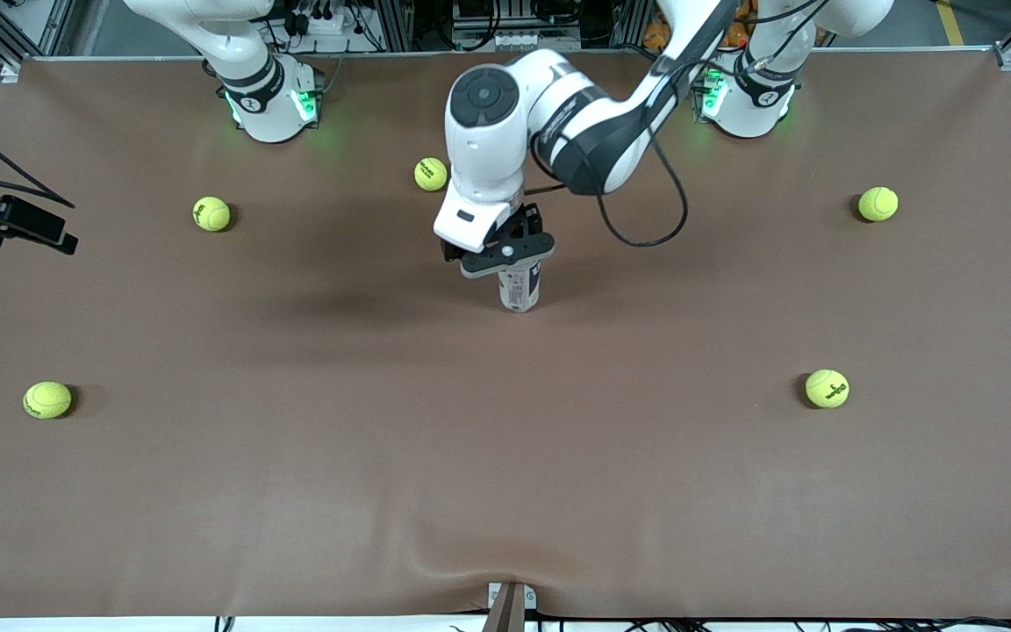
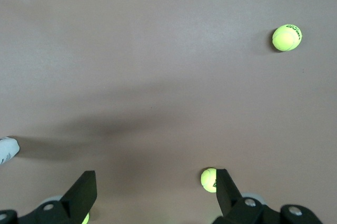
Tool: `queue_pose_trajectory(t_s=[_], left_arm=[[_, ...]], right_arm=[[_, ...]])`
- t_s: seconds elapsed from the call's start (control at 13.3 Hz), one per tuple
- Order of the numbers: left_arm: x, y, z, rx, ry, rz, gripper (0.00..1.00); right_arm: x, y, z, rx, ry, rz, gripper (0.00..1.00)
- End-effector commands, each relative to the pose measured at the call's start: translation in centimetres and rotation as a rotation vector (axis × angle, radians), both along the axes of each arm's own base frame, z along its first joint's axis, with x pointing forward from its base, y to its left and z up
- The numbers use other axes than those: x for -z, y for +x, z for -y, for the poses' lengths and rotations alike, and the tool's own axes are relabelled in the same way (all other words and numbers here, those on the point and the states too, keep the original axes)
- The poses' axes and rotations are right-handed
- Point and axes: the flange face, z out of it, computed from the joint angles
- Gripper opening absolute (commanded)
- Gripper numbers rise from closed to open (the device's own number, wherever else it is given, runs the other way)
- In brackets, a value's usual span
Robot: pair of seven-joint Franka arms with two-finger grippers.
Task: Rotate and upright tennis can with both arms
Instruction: 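Lower the upright can onto the table with the left gripper, then open the left gripper and lift it away from the can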
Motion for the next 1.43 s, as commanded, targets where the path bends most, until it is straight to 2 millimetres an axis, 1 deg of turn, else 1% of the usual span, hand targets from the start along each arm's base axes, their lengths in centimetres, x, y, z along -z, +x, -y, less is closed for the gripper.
queue_pose_trajectory(t_s=[0.0, 0.08, 0.15, 0.23, 0.38, 0.45, 0.53, 0.68, 0.75, 0.98, 1.05, 1.13, 1.2, 1.28, 1.35], left_arm=[[-2.4, 1.9, -2.4, -0.047, -0.006, 0.023, 1.0], [-2.8, 3.2, -3.8, -0.059, -0.007, 0.03, 1.0], [-3.6, 3.9, -4.8, -0.044, -0.008, 0.04, 1.0], [-3.7, 4.9, -6.1, -0.027, -0.001, 0.031, 1.0], [-4.9, 7.0, -8.9, -0.04, -0.004, 0.038, 1.0], [-5.2, 7.9, -10.2, -0.058, -0.004, 0.042, 1.0], [-5.5, 8.6, -11.1, -0.06, -0.007, 0.045, 1.0], [-5.8, 9.0, -11.8, -0.057, -0.009, 0.049, 1.0], [-6.1, 9.6, -12.6, -0.071, -0.01, 0.052, 1.0], [-7.1, 12.1, -16.7, -0.119, -0.025, 0.056, 1.0], [-8.0, 12.7, -18.3, -0.104, -0.041, 0.053, 1.0], [-8.5, 13.4, -20.1, -0.084, -0.056, 0.036, 1.0], [-9.3, 13.9, -22.0, -0.072, -0.071, 0.021, 1.0], [-10.0, 14.5, -24.4, -0.056, -0.078, 0.003, 1.0], [-10.6, 14.6, -26.2, -0.015, -0.078, -0.018, 1.0]], right_arm=[[-0.1, -0.7, 0.0, -0.011, 0.014, -0.001, 1.0], [-0.1, -1.0, 0.1, -0.026, 0.014, -0.002, 1.0], [-0.3, -1.3, 0.2, -0.052, 0.016, 0.006, 1.0], [-0.3, -1.5, 0.4, -0.075, 0.013, 0.006, 1.0], [-0.6, -1.8, 0.4, -0.082, 0.009, 0.012, 1.0], [-0.3, -1.8, 0.5, -0.081, 0.009, 0.006, 1.0], [-0.2, -1.9, 0.5, -0.08, 0.006, 0.003, 1.0], [0.0, -2.2, 0.3, -0.083, 0.007, 0.001, 1.0], [-0.1, -2.5, 0.4, -0.083, 0.005, 0.007, 1.0], [0.3, -3.4, 0.3, -0.082, 0.005, 0.025, 1.0], [0.3, -3.5, 0.3, -0.082, 0.005, 0.027, 1.0], [0.3, -3.5, 0.3, -0.082, 0.003, 0.027, 1.0], [0.3, -3.4, 0.3, -0.082, 0.0, 0.027, 1.0], [0.3, -3.4, 0.4, -0.082, -0.004, 0.026, 1.0], [0.4, -3.4, 0.3, -0.084, -0.005, 0.026, 1.0]])
